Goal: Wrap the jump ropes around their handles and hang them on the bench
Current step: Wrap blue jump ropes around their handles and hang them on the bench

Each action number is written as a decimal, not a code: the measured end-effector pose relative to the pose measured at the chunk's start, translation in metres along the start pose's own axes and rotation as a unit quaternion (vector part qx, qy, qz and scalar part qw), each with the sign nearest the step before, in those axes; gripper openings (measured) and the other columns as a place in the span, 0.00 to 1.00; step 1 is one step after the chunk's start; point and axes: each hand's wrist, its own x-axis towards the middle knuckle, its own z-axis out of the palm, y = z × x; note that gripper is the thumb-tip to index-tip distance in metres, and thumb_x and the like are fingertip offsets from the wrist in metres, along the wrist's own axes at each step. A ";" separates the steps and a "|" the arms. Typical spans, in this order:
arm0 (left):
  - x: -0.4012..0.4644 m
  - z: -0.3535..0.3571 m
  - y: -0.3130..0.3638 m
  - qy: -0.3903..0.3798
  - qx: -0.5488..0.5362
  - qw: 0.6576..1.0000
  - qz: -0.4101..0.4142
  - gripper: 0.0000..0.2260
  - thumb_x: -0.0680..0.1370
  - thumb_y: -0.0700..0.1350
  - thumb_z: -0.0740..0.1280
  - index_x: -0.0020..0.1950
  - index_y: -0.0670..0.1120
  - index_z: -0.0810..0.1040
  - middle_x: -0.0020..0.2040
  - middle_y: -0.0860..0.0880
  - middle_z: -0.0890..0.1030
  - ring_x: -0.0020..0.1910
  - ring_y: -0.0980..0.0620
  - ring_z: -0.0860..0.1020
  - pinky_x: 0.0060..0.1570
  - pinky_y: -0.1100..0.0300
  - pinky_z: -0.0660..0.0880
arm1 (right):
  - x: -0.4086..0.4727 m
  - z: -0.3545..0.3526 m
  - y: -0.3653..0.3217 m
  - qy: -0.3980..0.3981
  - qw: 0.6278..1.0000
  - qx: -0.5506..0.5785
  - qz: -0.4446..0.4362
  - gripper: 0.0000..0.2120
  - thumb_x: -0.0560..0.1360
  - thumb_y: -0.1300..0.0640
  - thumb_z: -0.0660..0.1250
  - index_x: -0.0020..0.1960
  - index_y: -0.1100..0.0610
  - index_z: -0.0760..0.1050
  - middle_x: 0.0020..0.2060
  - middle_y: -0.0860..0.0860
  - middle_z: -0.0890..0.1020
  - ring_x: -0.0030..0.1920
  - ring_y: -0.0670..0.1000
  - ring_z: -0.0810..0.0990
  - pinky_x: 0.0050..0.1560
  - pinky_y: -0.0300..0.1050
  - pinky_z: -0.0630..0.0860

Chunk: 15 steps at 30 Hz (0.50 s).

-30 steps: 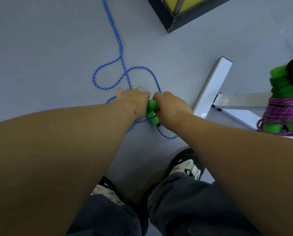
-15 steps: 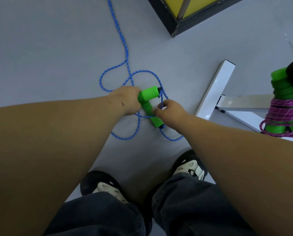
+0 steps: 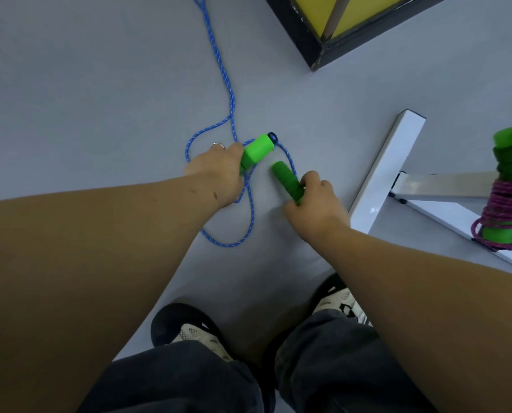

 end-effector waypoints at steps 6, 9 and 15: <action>-0.011 -0.042 0.028 0.043 -0.094 0.993 -0.059 0.19 0.78 0.44 0.66 0.66 0.43 0.65 0.63 0.38 0.69 0.51 0.37 0.73 0.48 0.48 0.70 | -0.011 -0.062 0.002 -0.032 0.996 0.084 0.004 0.19 0.69 0.57 0.66 0.59 0.45 0.78 0.49 0.50 0.80 0.40 0.53 0.80 0.41 0.46 0.80; -0.015 -0.067 0.035 0.027 -0.073 0.996 -0.051 0.20 0.77 0.41 0.65 0.68 0.43 0.65 0.64 0.37 0.68 0.59 0.34 0.73 0.55 0.45 0.73 | -0.018 -0.095 -0.011 -0.116 0.984 0.131 -0.039 0.20 0.69 0.63 0.70 0.58 0.48 0.82 0.49 0.52 0.81 0.37 0.51 0.79 0.43 0.48 0.81; -0.022 -0.102 0.034 -0.021 -0.096 0.995 0.005 0.15 0.78 0.40 0.67 0.62 0.48 0.67 0.45 0.44 0.75 0.44 0.41 0.75 0.41 0.53 0.69 | -0.014 -0.149 -0.035 -0.181 0.952 0.232 -0.080 0.13 0.72 0.64 0.75 0.54 0.53 0.82 0.40 0.53 0.82 0.37 0.49 0.79 0.37 0.44 0.76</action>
